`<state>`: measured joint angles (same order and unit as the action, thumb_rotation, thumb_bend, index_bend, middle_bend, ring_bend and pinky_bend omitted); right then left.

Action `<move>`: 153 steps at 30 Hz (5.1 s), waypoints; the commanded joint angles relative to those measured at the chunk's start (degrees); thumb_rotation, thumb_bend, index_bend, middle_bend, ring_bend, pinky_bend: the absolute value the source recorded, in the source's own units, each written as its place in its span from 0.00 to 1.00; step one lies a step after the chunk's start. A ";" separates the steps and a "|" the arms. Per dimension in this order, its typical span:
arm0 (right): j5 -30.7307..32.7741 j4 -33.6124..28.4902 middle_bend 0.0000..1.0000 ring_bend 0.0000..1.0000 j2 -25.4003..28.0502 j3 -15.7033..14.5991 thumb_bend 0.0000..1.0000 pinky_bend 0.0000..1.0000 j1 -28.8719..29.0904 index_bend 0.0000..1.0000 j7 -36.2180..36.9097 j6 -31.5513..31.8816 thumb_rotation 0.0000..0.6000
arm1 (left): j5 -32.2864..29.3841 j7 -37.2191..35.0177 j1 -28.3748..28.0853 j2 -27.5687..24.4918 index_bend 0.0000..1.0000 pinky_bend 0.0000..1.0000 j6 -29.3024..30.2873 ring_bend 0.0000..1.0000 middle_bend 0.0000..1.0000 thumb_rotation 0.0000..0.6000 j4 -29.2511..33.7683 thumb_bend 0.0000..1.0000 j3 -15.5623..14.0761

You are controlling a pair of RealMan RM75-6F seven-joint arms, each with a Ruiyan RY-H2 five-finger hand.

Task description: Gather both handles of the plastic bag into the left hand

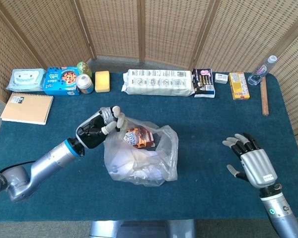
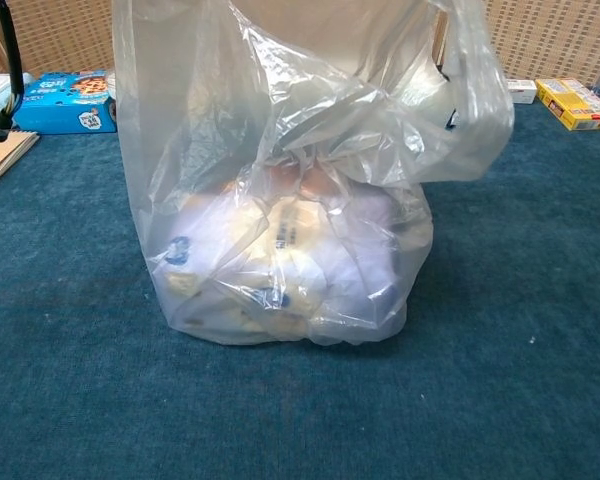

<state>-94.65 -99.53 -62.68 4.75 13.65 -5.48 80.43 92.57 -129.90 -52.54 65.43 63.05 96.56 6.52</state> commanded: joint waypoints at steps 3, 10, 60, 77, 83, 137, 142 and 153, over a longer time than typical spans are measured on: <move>-0.51 0.76 0.22 0.17 -1.28 0.35 0.26 0.10 0.66 0.17 0.26 0.36 1.00 | -0.10 0.63 -0.72 0.45 0.49 0.55 -1.06 0.49 0.58 1.00 0.23 0.50 0.38; -0.79 2.21 0.21 0.17 -3.94 1.16 0.25 0.11 1.78 0.09 1.02 0.94 1.00 | -0.84 1.63 -1.68 0.94 0.49 0.55 -2.23 0.49 0.58 1.00 0.78 0.50 1.42; -1.91 -1.27 0.22 0.22 -13.28 5.07 0.24 0.17 16.27 0.19 0.02 -8.13 1.00 | -4.32 3.80 -1.60 3.79 0.49 0.52 -6.52 0.49 0.58 1.00 -0.94 0.50 4.36; -1.07 -0.52 0.32 0.31 -16.92 6.29 0.24 0.22 19.47 0.45 0.84 -8.15 1.00 | -4.31 3.95 -1.74 4.70 0.49 0.52 -7.77 0.49 0.58 1.00 -1.52 0.50 4.80; -0.02 -0.22 0.36 0.34 -17.39 6.48 0.24 0.24 19.64 0.55 1.39 -7.69 1.00 | -4.26 3.85 -1.86 5.09 0.49 0.51 -8.13 0.49 0.58 1.00 -1.93 0.50 4.82; 13.20 -11.02 0.33 0.32 -12.35 17.92 0.19 0.24 18.85 0.34 21.38 -1.56 1.00 | -1.88 14.06 -0.41 1.50 0.49 0.46 -4.43 0.49 0.58 1.00 1.18 0.50 3.33; 14.91 -12.61 0.31 0.28 -11.80 18.59 0.18 0.19 19.36 0.30 21.38 -2.77 1.00 | -1.41 16.10 -0.35 0.87 0.49 0.45 -4.18 0.49 0.58 1.00 1.48 0.50 3.31; 17.83 -14.71 0.27 0.23 -11.02 20.18 0.17 0.14 20.12 0.28 21.34 -3.97 1.00 | -0.84 18.93 -0.39 -0.32 0.49 0.43 -3.93 0.48 0.58 1.00 2.16 0.49 3.09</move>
<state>-77.07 -114.09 -73.79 24.72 33.64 15.99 76.57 91.74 -111.05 -52.93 65.14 59.11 98.69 9.63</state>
